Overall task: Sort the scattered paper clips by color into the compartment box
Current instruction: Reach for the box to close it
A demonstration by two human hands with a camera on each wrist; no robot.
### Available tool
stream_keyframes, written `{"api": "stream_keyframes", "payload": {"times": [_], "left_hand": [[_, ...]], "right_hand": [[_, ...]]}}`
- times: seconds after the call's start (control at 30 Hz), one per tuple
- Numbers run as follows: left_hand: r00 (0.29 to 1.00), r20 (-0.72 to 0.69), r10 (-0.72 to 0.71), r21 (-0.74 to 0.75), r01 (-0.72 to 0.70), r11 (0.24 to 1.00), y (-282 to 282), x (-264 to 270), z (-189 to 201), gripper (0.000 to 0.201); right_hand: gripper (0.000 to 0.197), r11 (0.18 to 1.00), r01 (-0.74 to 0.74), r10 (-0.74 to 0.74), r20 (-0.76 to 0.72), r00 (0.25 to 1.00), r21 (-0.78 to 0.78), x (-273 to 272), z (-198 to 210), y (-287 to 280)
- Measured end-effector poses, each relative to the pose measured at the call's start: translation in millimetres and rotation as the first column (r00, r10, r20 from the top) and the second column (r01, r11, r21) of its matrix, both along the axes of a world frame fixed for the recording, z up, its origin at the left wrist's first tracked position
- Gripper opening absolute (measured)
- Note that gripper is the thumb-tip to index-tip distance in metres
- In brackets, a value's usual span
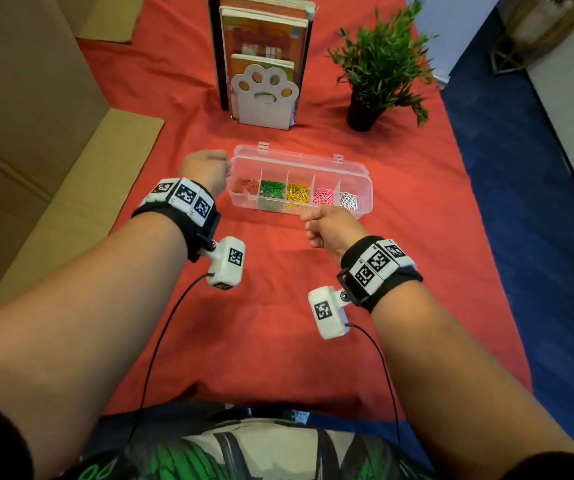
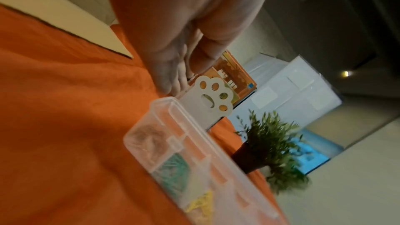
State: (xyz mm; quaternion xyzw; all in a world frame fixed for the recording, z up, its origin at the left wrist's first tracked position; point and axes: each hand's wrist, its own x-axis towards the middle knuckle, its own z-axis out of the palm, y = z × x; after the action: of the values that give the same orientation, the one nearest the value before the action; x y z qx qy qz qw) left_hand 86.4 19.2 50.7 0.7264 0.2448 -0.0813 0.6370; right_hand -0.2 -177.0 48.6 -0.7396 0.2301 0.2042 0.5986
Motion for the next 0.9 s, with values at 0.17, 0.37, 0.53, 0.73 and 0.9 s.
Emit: {"api": "stream_keyframes", "payload": {"times": [0.17,0.37,0.53,0.73,0.9], "left_hand": [[0.986,-0.061,-0.154,0.404,0.165,0.9,9,-12,-31,0.044],[0.994,-0.064,-0.084,0.22,0.096,0.971,2,-13,-40,0.028],[0.994,-0.11,0.003,0.19,0.018,0.982,6,-27,-36,0.017],[0.984,-0.169,0.053,0.142,-0.029,0.989,15,-40,-36,0.017],[0.983,-0.174,0.06,0.164,-0.031,0.986,20,-43,-32,0.032]], "right_hand": [[0.032,0.992,-0.008,0.021,0.105,0.994,-0.129,23,11,15],[0.032,0.959,-0.015,0.121,0.359,0.925,-0.283,56,26,49],[0.033,0.928,-0.072,0.242,0.445,0.862,-0.366,67,25,78],[0.048,0.859,-0.277,0.402,0.235,0.885,-0.43,63,20,75],[0.041,0.744,0.094,0.163,0.317,0.934,-0.662,67,19,0]]}}
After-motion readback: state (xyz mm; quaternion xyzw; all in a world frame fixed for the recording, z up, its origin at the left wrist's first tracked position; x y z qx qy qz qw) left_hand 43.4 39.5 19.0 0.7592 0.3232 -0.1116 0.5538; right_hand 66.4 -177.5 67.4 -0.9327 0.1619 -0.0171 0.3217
